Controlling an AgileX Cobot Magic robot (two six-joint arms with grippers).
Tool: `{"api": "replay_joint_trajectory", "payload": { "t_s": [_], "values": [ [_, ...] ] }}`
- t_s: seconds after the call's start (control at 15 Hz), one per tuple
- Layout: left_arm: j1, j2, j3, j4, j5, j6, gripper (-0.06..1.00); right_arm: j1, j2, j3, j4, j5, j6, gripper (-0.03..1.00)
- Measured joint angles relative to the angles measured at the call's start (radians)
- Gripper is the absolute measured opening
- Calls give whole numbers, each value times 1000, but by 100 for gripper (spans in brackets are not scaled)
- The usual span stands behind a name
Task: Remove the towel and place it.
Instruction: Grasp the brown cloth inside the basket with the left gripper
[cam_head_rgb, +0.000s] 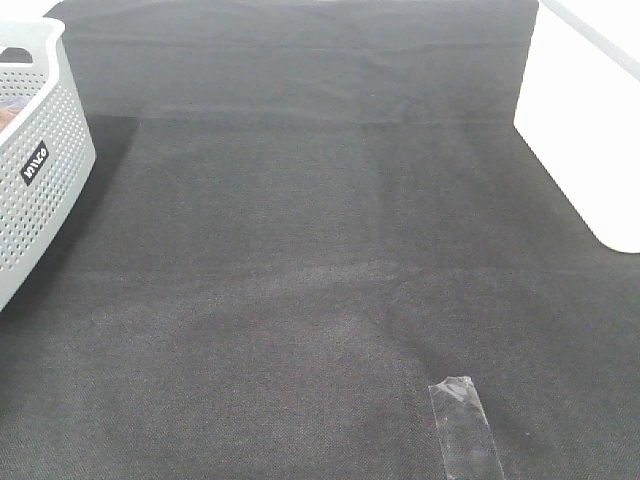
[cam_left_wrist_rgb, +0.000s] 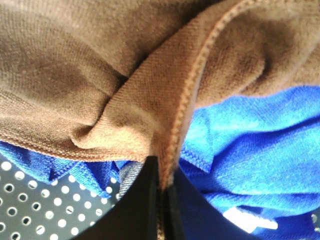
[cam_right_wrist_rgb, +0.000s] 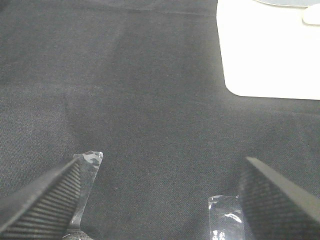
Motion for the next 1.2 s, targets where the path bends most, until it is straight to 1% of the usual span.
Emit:
{"api": "replay_joint_trajectory", "payload": {
  "t_s": [0.27, 0.4, 0.47, 0.53, 0.67, 0.73, 0.87, 1.0, 1.2],
  "values": [
    [0, -8, -1, -28, 3, -32, 0, 0, 0, 0, 0, 0, 0, 79],
    [-3, -51, -22, -41, 19, -50, 0, 0, 0, 0, 0, 0, 0, 79],
    [-3, -83, -42, -61, 21, -61, 0, 0, 0, 0, 0, 0, 0, 79],
    [-3, -125, -58, -90, 22, -76, 0, 0, 0, 0, 0, 0, 0, 79],
    [-3, -207, -72, -183, 25, -85, 0, 0, 0, 0, 0, 0, 0, 79],
    [-3, -207, -72, -183, 25, -85, 0, 0, 0, 0, 0, 0, 0, 79],
    [-5, -291, -74, -270, 26, -86, 0, 0, 0, 0, 0, 0, 0, 79],
    [-30, -370, -74, -329, 27, -86, 0, 0, 0, 0, 0, 0, 0, 79],
    [-118, -473, -74, -343, 28, -87, 0, 0, 0, 0, 0, 0, 1, 79]
  ]
}}
